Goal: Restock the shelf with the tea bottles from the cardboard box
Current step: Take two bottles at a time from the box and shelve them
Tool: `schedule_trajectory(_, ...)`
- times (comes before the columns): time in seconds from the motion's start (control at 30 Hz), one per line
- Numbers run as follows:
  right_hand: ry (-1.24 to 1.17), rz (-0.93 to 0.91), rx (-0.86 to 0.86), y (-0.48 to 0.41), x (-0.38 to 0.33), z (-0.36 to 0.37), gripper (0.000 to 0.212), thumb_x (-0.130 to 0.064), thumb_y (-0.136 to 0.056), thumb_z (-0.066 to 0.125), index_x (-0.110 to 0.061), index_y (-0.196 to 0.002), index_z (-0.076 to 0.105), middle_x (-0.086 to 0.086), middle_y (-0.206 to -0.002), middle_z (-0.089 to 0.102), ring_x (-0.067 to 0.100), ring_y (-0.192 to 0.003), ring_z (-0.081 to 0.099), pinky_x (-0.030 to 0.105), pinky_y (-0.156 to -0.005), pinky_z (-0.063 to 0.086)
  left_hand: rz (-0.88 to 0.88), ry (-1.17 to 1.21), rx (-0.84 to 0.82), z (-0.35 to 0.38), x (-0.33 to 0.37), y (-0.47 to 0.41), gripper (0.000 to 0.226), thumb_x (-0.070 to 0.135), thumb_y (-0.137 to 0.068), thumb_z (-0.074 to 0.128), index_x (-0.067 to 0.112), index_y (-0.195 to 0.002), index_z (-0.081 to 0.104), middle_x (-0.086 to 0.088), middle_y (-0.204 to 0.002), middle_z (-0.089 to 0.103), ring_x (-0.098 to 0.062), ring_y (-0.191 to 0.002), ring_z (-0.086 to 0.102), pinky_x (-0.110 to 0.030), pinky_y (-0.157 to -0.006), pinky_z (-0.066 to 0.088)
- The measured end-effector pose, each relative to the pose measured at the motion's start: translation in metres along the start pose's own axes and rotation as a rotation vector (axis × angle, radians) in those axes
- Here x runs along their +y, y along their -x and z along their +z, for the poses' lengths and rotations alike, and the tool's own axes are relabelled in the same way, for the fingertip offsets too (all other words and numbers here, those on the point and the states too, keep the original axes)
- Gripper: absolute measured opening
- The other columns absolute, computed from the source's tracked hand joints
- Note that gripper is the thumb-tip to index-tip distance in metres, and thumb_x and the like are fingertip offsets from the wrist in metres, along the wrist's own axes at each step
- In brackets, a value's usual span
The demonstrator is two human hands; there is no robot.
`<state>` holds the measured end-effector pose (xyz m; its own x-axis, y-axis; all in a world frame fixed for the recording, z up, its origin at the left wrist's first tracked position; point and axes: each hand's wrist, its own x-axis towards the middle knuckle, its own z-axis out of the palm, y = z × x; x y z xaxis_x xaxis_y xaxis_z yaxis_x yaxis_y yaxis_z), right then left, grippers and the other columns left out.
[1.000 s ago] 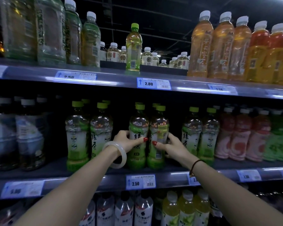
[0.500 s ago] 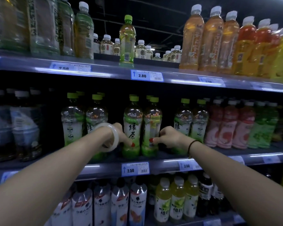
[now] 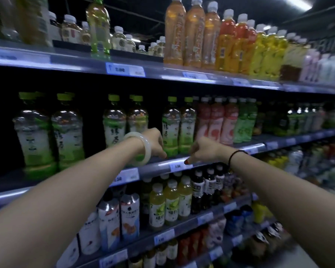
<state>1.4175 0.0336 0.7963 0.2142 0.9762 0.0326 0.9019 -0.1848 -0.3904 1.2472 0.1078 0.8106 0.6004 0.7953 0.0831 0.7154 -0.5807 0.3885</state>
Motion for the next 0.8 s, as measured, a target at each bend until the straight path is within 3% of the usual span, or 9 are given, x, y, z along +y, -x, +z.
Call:
schedule_trajectory(0.07,0.007,0.05,0.017,0.015,0.019,0.006,0.033,-0.026,-0.077,0.075,0.004,-0.09,0.07,0.007,-0.068,0.058,0.01,-0.057,0.052,0.023,-0.052,0.039,0.055,-0.017,-0.057,0.024,0.014,-0.006,0.037,0.031,-0.071,0.08,0.003,-0.095,0.071,-0.007,-0.092,0.069,-0.021,-0.087,0.064,-0.035,-0.081,0.053)
schedule_trajectory(0.13,-0.016,0.11,0.028,0.028,0.039,0.016,0.03,-0.023,-0.076,0.075,0.003,-0.091,0.072,0.011,-0.077,0.066,0.015,-0.067,0.06,0.027,-0.059,0.046,0.122,-0.022,-0.113,0.049,0.028,-0.012,0.028,0.028,-0.071,0.08,0.009,-0.09,0.071,-0.006,-0.087,0.066,-0.02,-0.081,0.06,-0.032,-0.076,0.049)
schedule_trajectory(0.33,-0.014,0.307,-0.005,0.063,0.096,0.053,0.017,-0.02,-0.077,0.073,-0.003,-0.077,0.069,0.007,-0.07,0.061,0.018,-0.068,0.056,0.029,-0.062,0.044,0.302,-0.036,-0.289,0.128,0.055,-0.033,0.032,0.024,-0.073,0.078,0.004,-0.097,0.073,-0.009,-0.095,0.072,-0.021,-0.089,0.066,-0.032,-0.078,0.051)
schedule_trajectory(0.4,-0.014,0.388,-0.013,0.072,0.11,0.064,0.026,-0.02,-0.079,0.072,-0.005,-0.062,0.058,0.005,-0.06,0.052,0.017,-0.058,0.049,0.027,-0.053,0.039,0.371,-0.066,-0.363,0.15,0.059,-0.041,0.025,0.025,-0.074,0.078,0.005,-0.087,0.071,-0.01,-0.088,0.07,-0.025,-0.086,0.068,-0.034,-0.074,0.052)
schedule_trajectory(0.47,-0.05,0.462,-0.024,0.082,0.122,0.078,0.038,-0.017,-0.082,0.068,-0.007,-0.055,0.044,0.007,-0.053,0.042,0.019,-0.05,0.04,0.028,-0.048,0.032,0.438,-0.113,-0.423,0.171,0.06,-0.047,0.024,0.026,-0.076,0.076,0.007,-0.069,0.061,-0.01,-0.073,0.062,-0.025,-0.069,0.059,-0.034,-0.065,0.047)
schedule_trajectory(0.57,-0.088,0.566,-0.017,0.096,0.139,0.105,0.028,-0.013,-0.078,0.066,0.002,-0.06,0.051,0.028,-0.063,0.04,0.026,-0.06,0.043,0.032,-0.054,0.033,0.526,-0.159,-0.494,0.206,0.055,-0.056,0.039,0.024,-0.078,0.072,0.01,-0.053,0.045,-0.007,-0.055,0.044,-0.021,-0.052,0.042,-0.031,-0.056,0.036)
schedule_trajectory(0.67,-0.114,0.653,0.019,0.111,0.151,0.136,0.029,-0.02,-0.074,0.068,0.002,-0.062,0.052,0.018,-0.065,0.047,0.025,-0.061,0.043,0.034,-0.056,0.035,0.585,-0.19,-0.581,0.244,0.052,-0.059,0.04,0.02,-0.078,0.071,0.013,-0.053,0.04,-0.005,-0.055,0.038,-0.021,-0.055,0.041,-0.033,-0.057,0.035)
schedule_trajectory(0.73,-0.154,0.715,0.041,0.123,0.155,0.155,0.028,-0.021,-0.075,0.073,0.005,-0.083,0.065,0.016,-0.078,0.062,0.024,-0.07,0.052,0.035,-0.063,0.044,0.641,-0.215,-0.607,0.269,0.053,-0.058,0.045,0.022,-0.077,0.072,0.014,-0.05,0.038,-0.002,-0.052,0.036,-0.021,-0.056,0.041,-0.032,-0.058,0.035)
schedule_trajectory(0.8,-0.182,0.773,0.052,0.136,0.159,0.173,0.036,-0.022,-0.076,0.075,0.002,-0.102,0.065,0.011,-0.095,0.066,0.024,-0.085,0.058,0.033,-0.072,0.047,0.686,-0.243,-0.621,0.291,0.054,-0.053,0.043,0.024,-0.077,0.073,0.012,-0.05,0.04,-0.004,-0.052,0.041,-0.02,-0.056,0.044,-0.032,-0.058,0.037)
